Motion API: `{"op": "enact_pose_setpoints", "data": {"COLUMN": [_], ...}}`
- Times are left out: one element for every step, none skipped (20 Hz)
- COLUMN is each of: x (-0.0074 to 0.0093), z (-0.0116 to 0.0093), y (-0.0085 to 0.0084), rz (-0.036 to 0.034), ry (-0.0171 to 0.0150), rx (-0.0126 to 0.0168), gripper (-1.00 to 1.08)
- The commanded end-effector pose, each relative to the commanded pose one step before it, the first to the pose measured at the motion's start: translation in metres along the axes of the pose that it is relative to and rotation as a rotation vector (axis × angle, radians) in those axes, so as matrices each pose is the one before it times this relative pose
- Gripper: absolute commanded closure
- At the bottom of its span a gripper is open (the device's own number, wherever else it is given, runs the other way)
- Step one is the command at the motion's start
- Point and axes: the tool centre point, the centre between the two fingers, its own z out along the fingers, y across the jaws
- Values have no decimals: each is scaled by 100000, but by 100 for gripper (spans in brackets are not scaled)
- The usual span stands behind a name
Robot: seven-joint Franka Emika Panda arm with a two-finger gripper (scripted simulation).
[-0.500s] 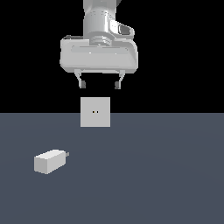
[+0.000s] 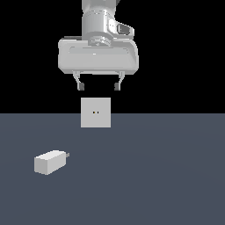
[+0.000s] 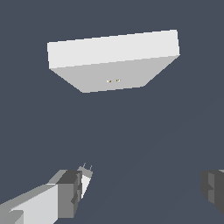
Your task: Plug the charger into the wall socket.
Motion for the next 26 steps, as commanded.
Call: {"op": "enact_pose_setpoints", "data": {"x": [-514,-258,-281,-304,-325,-344,-363,-380,-396,-410,-423,-434,-429,-418,-407,-397,-387,-378,-369,-361,-352,-340,-318,-296,-275,-255], "z": [412,204,223,241,258,275,290,305,319,332,344,354,352,345,338,332,326,320,315,310,306,298,281,264,246,230], "y": [-276,-132,-144,-156,-166,-179,-188,-200,-208,-218,-226,-234,-233,-228,-224,-221,-216,-214,-210,-207,-203,-199,-187,-176,-164,-154], "rz": [1742,920,1004,1084,1164,1234,1304,1366,1427,1482,1533,1575,1562,1526,1492,1458,1428,1397,1371,1345,1323,1284,1205,1125,1052,979], "ry": [560,308,337,364,391,414,438,459,479,498,515,529,524,512,500,489,479,469,460,452,445,432,406,380,356,333], "rx": [-105,-58,-63,-68,-73,-77,-81,-85,-88,-92,-95,-98,-98,-97,-96,-96,-97,-97,-98,-100,-103,-104,-103,-100,-97,-93], "gripper": [-92,-92,-92,-92,-92,-92,-92,-92,-92,-92,-92,-92,-92,-92,-92,-92,-92,-92,-92,-92,-92,-92,-92,-92,-92,-92]}}
